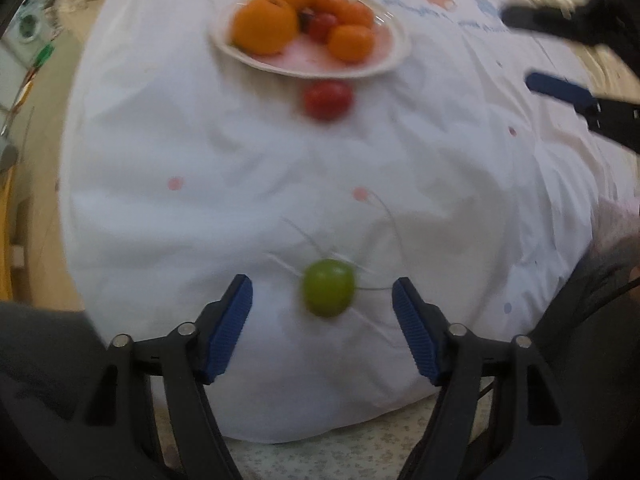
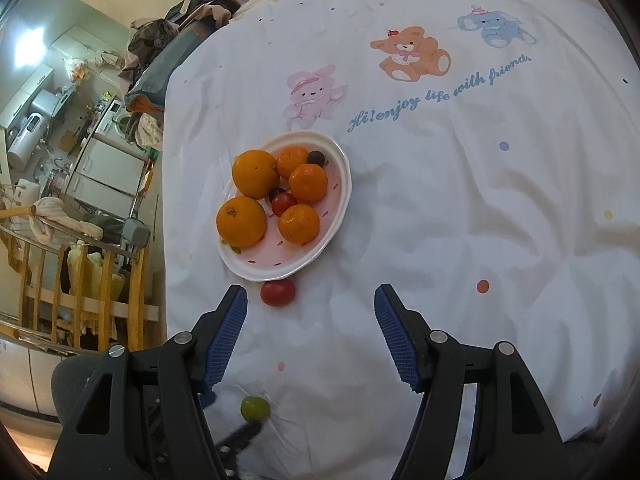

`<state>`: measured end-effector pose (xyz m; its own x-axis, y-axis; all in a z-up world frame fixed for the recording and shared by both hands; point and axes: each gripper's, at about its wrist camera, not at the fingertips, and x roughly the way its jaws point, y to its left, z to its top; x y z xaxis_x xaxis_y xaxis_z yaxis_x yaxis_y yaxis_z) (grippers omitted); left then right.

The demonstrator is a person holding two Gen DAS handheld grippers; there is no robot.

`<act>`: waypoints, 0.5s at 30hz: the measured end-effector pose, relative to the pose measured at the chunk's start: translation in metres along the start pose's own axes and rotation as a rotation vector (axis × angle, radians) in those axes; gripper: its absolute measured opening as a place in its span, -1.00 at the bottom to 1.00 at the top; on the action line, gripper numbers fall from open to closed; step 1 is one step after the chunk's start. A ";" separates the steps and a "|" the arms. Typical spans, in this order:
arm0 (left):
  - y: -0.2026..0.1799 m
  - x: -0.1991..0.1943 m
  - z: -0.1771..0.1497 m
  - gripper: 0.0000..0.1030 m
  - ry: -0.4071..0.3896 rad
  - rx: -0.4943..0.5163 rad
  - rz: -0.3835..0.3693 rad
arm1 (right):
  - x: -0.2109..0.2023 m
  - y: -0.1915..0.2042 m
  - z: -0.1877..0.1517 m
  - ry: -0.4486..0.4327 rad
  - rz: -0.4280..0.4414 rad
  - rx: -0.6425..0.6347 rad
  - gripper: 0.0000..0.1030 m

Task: Organize fruits
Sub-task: 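Reach the left tool down to the lime on the sheet and close on it, then lift the lime with the left tool while the right tool grasps the red tomato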

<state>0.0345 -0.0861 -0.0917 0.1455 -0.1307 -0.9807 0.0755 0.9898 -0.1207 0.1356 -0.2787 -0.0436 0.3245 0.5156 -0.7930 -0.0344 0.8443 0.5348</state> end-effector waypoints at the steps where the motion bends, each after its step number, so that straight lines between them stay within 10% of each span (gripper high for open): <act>1: -0.002 0.003 0.000 0.05 0.008 0.012 0.004 | 0.000 0.001 0.000 0.000 0.001 -0.002 0.34; 15: -0.004 0.006 -0.002 -0.52 -0.014 0.035 0.009 | -0.001 0.006 0.002 0.000 -0.005 -0.014 0.34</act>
<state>0.0327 -0.0908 -0.0979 0.1603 -0.1223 -0.9795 0.1082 0.9885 -0.1057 0.1374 -0.2749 -0.0390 0.3251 0.5110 -0.7957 -0.0459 0.8489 0.5265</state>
